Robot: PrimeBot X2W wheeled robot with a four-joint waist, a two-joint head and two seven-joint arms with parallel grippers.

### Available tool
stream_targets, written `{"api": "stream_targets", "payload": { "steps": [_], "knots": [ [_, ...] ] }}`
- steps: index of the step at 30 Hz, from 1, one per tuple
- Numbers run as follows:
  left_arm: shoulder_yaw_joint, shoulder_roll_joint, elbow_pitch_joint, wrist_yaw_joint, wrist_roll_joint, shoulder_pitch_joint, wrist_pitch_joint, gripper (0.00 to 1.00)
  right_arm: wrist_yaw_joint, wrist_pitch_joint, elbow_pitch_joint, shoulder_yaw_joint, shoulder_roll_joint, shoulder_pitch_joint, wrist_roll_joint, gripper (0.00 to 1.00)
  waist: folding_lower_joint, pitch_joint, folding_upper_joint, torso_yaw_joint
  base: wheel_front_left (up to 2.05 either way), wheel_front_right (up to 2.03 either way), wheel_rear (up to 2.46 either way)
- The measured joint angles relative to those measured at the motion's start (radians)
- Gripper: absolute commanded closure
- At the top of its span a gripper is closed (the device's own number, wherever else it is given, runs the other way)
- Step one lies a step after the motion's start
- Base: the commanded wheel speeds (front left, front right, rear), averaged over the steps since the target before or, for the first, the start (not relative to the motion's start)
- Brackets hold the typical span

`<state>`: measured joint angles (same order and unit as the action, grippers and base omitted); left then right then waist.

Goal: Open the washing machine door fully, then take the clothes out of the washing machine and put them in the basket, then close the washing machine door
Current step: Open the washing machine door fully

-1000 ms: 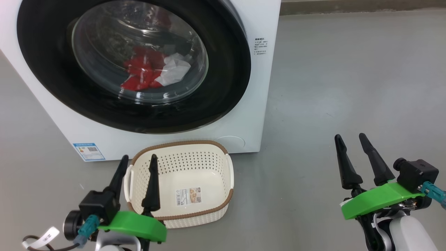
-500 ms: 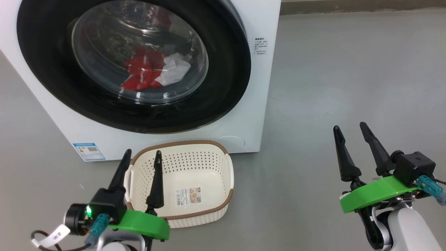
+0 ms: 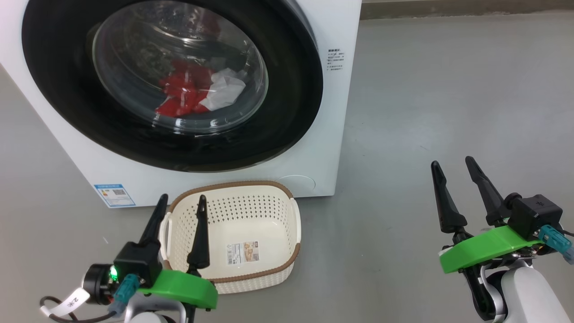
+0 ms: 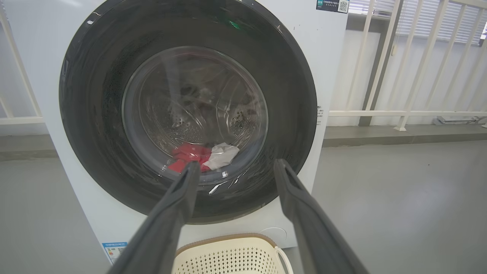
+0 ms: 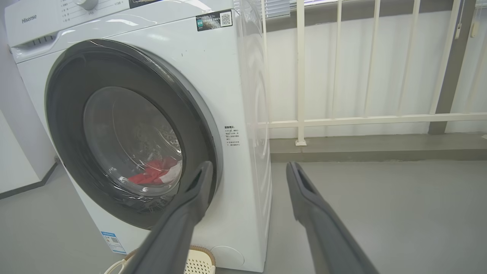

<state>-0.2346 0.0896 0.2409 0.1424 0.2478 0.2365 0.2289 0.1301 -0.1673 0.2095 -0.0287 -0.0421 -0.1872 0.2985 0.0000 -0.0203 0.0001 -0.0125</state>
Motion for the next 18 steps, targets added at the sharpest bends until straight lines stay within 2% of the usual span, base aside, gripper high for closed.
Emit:
{"api": "stream_targets", "payload": {
  "steps": [18],
  "knots": [
    [-0.015,0.015,-0.013,0.008,0.009,0.016,-0.007,0.00,0.000,0.000,-0.015,-0.010,-0.001,-0.001,-0.008,0.00,0.0000,-0.026,0.0000,0.009,0.00,0.00,0.00]
  ]
}}
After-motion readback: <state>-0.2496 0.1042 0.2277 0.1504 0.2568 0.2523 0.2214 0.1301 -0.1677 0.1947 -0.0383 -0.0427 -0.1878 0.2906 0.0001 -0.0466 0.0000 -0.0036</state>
